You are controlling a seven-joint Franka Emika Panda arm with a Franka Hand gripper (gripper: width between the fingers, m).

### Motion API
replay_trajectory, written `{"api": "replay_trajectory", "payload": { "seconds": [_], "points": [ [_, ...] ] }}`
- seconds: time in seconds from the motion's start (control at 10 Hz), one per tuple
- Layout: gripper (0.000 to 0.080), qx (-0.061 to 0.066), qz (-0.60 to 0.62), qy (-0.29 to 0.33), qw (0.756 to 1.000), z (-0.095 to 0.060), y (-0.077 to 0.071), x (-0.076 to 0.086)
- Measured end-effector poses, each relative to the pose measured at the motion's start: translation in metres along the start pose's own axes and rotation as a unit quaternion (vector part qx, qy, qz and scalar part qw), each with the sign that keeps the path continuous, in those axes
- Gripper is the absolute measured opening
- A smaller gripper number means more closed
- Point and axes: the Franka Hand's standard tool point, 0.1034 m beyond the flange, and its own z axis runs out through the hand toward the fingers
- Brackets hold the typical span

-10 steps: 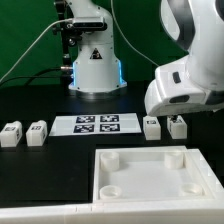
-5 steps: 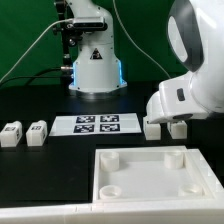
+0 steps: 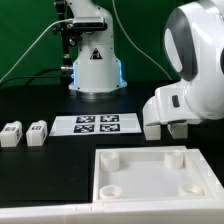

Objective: Assemble one leg

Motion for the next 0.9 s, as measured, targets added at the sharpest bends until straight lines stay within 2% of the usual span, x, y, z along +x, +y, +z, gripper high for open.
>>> {"api": "replay_trajectory", "payload": {
  "seconds": [0.4, 0.6, 0.8, 0.9],
  "points": [
    [0.0649, 0.002, 0.001, 0.002, 1.0, 0.0116, 0.0048, 0.0045],
    [0.0649, 0.002, 0.001, 0.001, 1.0, 0.0121, 0.0048, 0.0047],
    [0.0391, 0.002, 0.001, 0.001, 1.0, 0.0121, 0.0047, 0.0047],
    [0.0391, 0.002, 0.001, 0.001, 1.0, 0.012, 0.0048, 0.0046]
  ]
}}
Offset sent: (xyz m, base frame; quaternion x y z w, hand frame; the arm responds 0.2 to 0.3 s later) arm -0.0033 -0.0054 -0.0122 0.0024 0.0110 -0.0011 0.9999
